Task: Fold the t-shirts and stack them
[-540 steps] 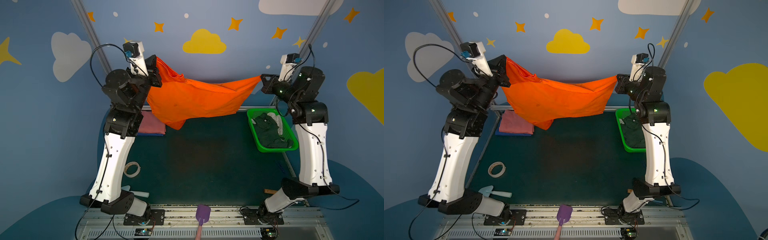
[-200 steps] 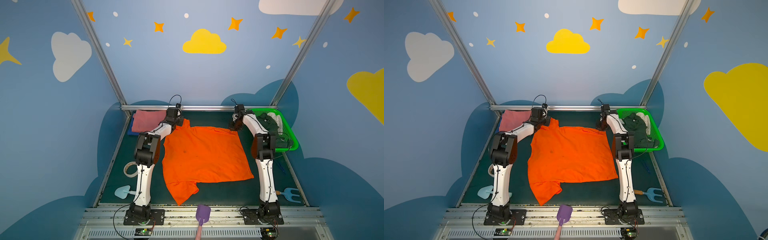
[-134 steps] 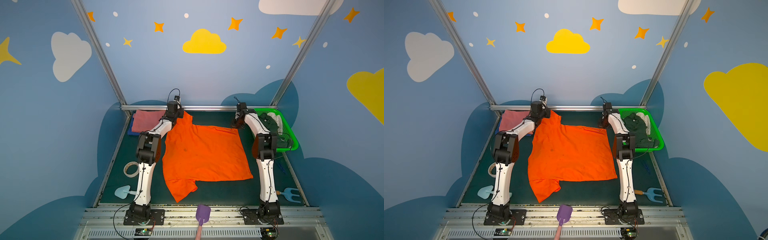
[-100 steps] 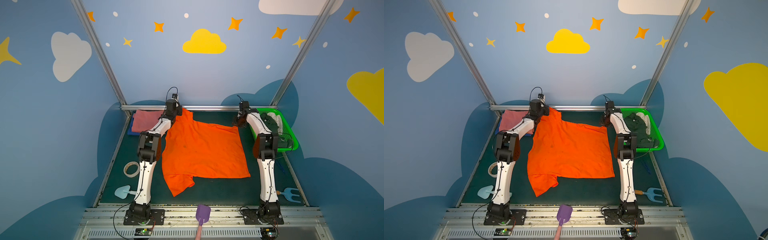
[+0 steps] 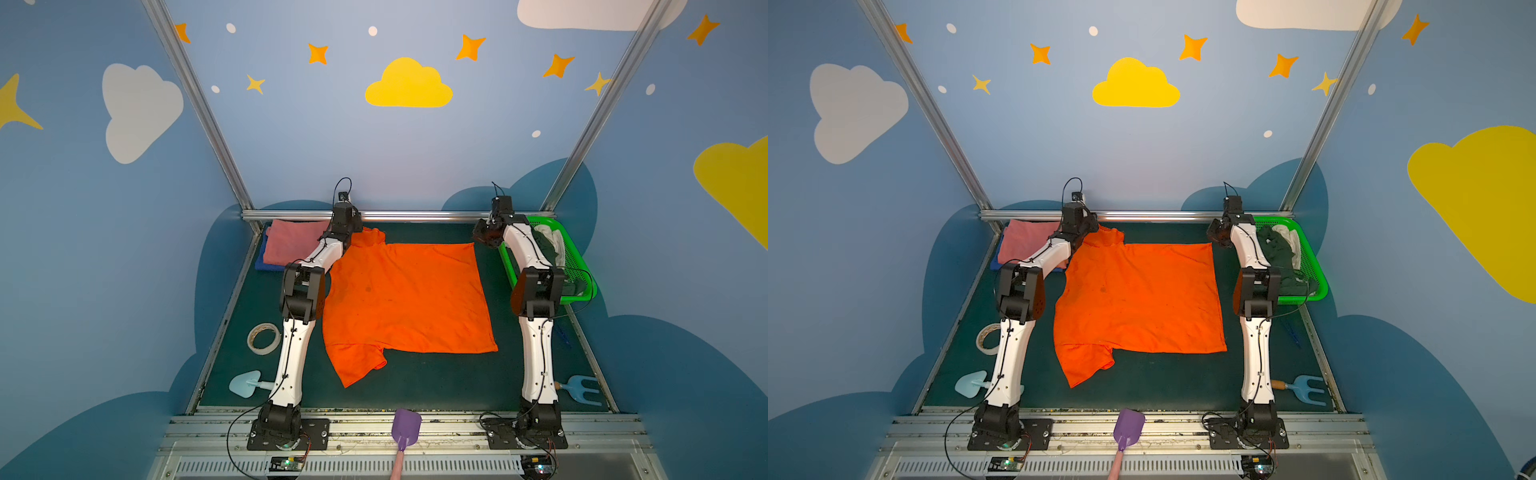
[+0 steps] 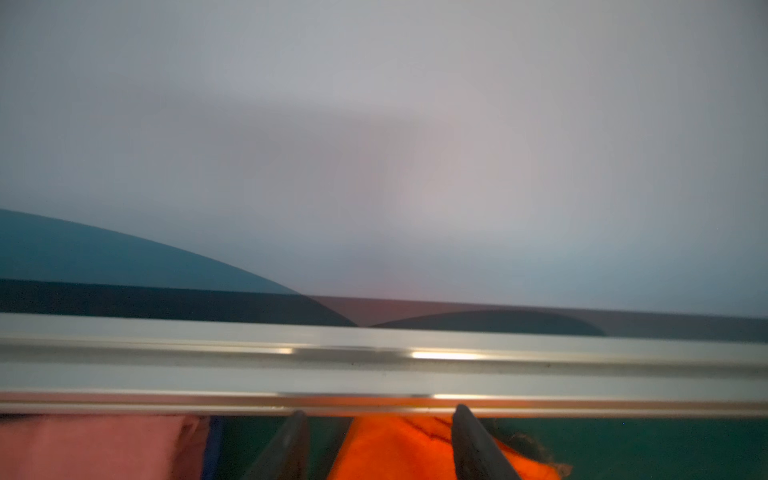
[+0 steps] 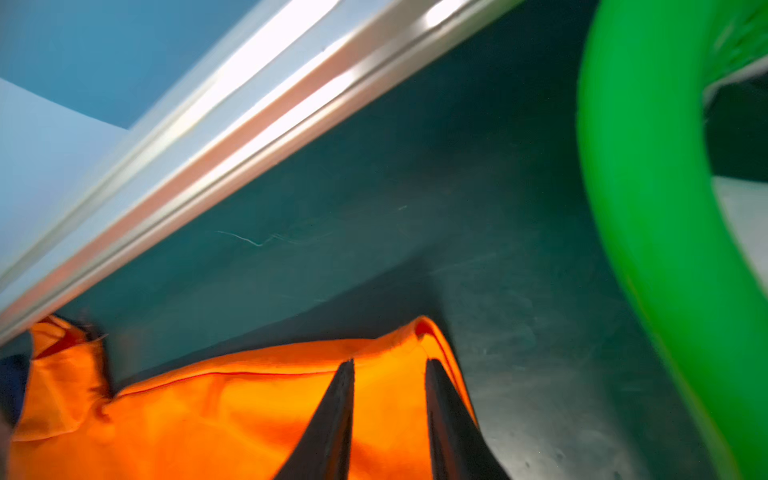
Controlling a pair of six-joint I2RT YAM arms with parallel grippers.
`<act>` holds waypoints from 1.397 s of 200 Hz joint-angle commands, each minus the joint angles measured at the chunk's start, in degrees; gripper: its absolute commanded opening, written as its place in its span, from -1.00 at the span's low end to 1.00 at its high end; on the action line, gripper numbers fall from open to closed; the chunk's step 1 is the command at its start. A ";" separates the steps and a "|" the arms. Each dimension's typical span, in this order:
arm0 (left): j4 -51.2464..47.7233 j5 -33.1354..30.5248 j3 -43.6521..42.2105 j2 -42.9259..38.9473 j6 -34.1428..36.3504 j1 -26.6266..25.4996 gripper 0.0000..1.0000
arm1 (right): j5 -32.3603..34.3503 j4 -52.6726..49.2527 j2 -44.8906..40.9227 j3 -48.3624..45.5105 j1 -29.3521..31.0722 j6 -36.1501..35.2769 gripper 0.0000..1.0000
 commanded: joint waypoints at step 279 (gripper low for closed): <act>-33.94 9.96 -87.04 -74.78 -33.03 -14.65 -0.90 | -3.62 13.76 -58.83 -94.42 10.70 -1.95 -0.81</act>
